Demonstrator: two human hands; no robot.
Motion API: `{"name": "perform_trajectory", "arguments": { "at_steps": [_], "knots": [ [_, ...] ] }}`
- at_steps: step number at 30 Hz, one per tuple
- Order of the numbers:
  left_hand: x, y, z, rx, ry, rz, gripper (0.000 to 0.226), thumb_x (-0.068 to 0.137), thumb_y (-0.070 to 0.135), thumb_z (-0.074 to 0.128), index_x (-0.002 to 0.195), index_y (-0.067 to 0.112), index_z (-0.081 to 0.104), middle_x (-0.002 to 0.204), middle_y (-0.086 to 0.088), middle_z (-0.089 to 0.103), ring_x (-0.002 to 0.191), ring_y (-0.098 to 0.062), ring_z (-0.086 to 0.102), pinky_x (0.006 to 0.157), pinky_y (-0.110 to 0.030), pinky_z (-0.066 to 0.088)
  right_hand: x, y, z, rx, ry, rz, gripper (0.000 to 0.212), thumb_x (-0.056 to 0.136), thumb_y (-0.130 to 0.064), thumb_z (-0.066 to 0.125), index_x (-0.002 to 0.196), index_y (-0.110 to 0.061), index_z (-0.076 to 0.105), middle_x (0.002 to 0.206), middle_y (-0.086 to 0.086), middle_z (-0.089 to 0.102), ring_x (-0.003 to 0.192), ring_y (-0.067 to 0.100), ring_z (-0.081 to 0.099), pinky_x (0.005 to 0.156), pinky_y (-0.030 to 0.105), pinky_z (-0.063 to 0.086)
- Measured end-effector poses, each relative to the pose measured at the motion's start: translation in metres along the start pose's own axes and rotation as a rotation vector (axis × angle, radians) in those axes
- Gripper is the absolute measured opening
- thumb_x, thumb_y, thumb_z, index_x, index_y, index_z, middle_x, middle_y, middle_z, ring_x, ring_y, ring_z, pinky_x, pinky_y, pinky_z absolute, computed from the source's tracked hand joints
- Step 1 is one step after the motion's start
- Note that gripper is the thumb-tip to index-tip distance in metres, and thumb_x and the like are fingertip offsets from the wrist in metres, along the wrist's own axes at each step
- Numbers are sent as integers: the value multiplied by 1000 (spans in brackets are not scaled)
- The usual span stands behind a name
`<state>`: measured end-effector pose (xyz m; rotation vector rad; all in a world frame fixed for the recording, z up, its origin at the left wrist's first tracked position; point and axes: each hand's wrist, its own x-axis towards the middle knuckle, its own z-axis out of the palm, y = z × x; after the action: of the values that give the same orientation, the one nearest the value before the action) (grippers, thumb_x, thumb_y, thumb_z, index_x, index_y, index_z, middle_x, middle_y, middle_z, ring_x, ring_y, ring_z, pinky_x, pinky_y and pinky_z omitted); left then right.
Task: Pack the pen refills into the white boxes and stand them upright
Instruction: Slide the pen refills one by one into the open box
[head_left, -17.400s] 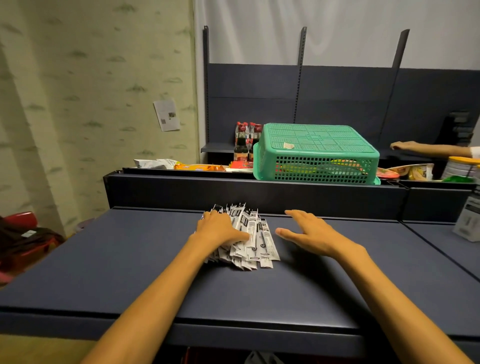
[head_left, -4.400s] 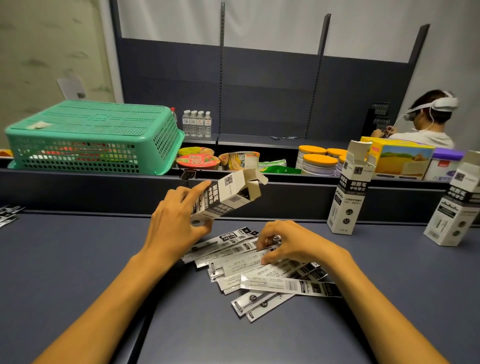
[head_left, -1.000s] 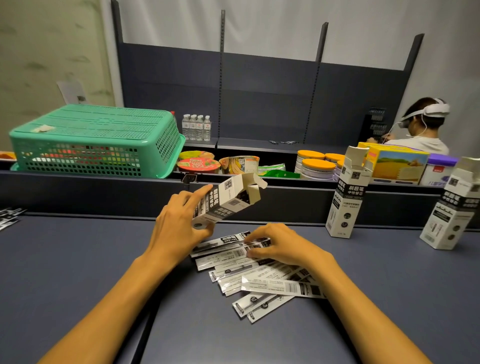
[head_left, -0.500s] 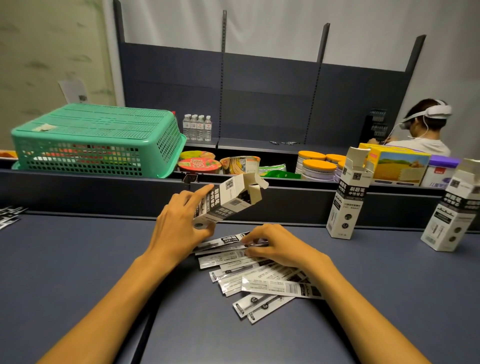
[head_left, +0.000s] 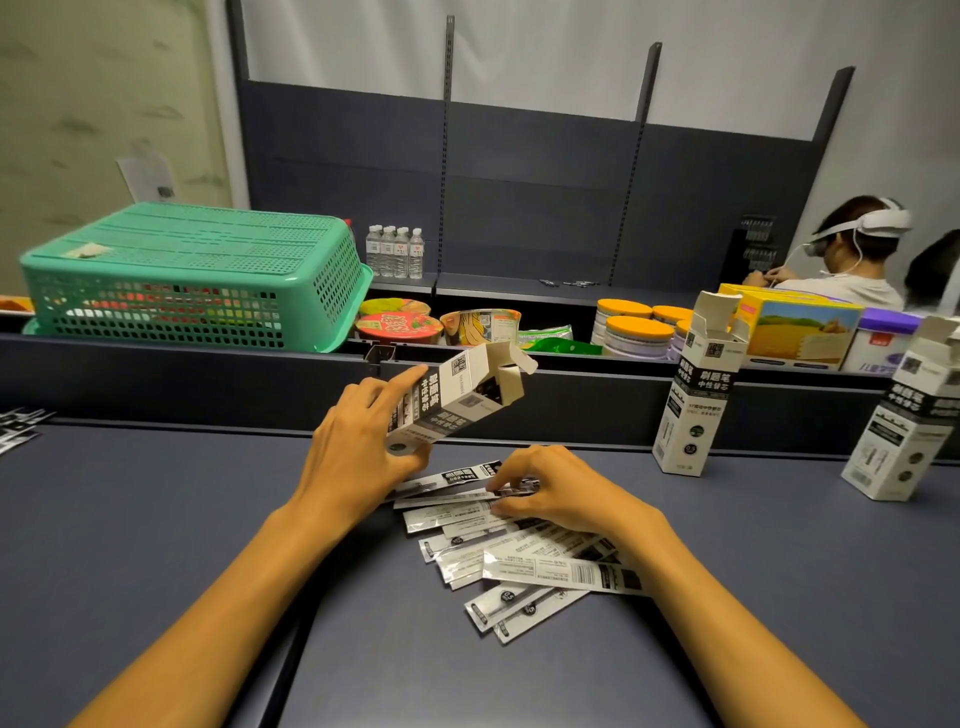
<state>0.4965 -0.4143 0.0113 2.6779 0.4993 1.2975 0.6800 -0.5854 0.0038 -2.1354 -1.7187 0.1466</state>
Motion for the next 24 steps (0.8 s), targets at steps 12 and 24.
{"name": "perform_trajectory", "arguments": {
  "at_steps": [12, 24],
  "knots": [
    [0, 1, 0, 3, 1, -1, 81, 72, 32, 77, 143, 33, 38, 107, 2, 55, 93, -16, 47, 69, -31, 46, -4, -6, -2, -77, 28, -52, 28, 90, -45, 62, 109, -26, 70, 105, -12, 65, 91, 3, 57, 79, 24, 52],
    [0, 1, 0, -4, 1, 2, 81, 72, 31, 77, 143, 31, 38, 108, 2, 54, 94, -14, 46, 69, -26, 42, -3, -6, 1, -86, 74, -31, 24, 90, -36, 60, 110, -26, 70, 104, -11, 68, 88, 3, 60, 77, 21, 53]
  ]
}}
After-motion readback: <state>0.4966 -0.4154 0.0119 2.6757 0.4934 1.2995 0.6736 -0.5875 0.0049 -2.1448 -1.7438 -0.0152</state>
